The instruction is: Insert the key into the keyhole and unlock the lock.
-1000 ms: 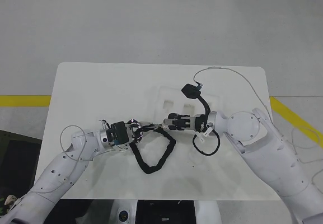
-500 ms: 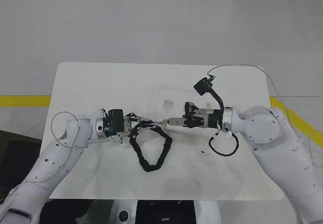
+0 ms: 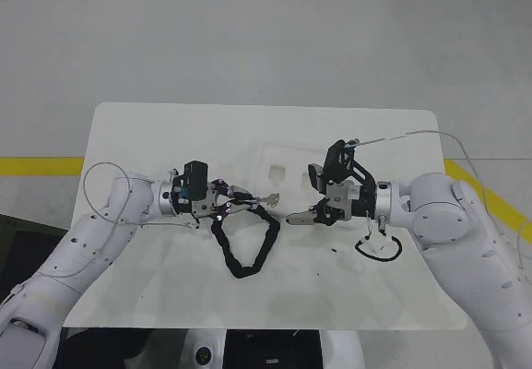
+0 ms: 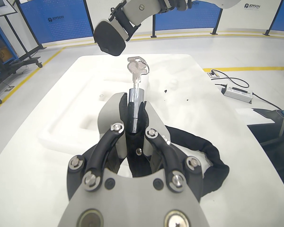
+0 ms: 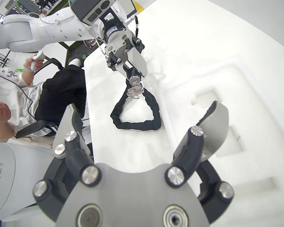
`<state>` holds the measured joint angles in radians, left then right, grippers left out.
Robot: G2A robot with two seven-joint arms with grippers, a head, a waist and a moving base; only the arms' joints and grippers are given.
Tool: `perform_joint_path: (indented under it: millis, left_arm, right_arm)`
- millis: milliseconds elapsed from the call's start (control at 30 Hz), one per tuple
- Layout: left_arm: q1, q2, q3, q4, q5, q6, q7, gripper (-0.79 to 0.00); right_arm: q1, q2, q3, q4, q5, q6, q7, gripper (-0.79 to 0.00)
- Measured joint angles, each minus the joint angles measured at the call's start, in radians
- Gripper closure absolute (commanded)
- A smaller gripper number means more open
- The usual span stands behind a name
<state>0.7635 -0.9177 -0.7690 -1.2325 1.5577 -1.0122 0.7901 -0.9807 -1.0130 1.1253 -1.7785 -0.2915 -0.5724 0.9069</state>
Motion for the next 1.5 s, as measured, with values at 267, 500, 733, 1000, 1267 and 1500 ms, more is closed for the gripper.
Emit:
perform_joint_path:
  millis: [267, 500, 733, 1000, 1267, 1500]
  left_arm:
    - [-0.125, 0.038, 0.154, 0.020, -0.088, 0.000, -0.018, 0.000]
    - [-0.210, 0.066, 0.268, 0.028, -0.161, 0.000, 0.002, 0.000]
    - [-0.217, 0.068, 0.281, 0.029, -0.167, 0.000, 0.004, 0.000]
    - [-0.217, 0.068, 0.281, 0.029, -0.167, 0.000, 0.004, 0.000]
    - [-0.217, 0.068, 0.281, 0.029, -0.167, 0.000, 0.004, 0.000]
    - [-0.217, 0.068, 0.281, 0.029, -0.167, 0.000, 0.004, 0.000]
  right_arm:
    - [-0.002, 0.003, 0.005, -0.027, -0.063, -0.018, -0.012, -0.785]
    - [-0.033, 0.008, 0.001, -0.122, -0.451, -0.093, -0.145, -0.785]
    - [-0.041, 0.003, -0.034, -0.122, -0.584, -0.147, -0.268, -0.773]
    - [0.006, -0.007, -0.086, -0.088, -0.573, -0.194, -0.292, -0.459]
    - [0.037, -0.018, -0.115, -0.050, -0.593, -0.159, -0.333, -0.391]
    - [0.044, -0.021, -0.128, -0.047, -0.607, -0.154, -0.335, -0.351]
